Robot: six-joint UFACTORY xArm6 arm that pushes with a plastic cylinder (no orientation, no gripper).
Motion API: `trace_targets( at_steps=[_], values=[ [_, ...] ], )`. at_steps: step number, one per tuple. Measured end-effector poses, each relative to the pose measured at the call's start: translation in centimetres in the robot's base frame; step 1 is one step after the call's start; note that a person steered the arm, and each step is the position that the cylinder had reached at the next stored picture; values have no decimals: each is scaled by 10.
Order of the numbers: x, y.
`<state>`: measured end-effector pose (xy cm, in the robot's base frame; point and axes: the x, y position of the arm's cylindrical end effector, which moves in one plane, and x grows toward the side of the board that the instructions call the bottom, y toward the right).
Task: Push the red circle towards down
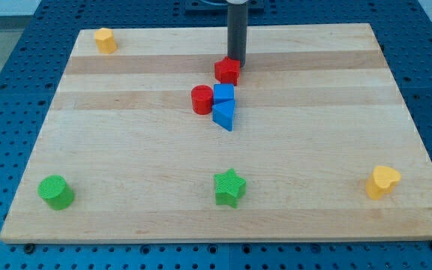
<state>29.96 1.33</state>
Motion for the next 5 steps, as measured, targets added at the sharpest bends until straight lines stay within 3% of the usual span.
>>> trace_targets(
  at_steps=[5],
  values=[
    [30, -16]
  ],
)
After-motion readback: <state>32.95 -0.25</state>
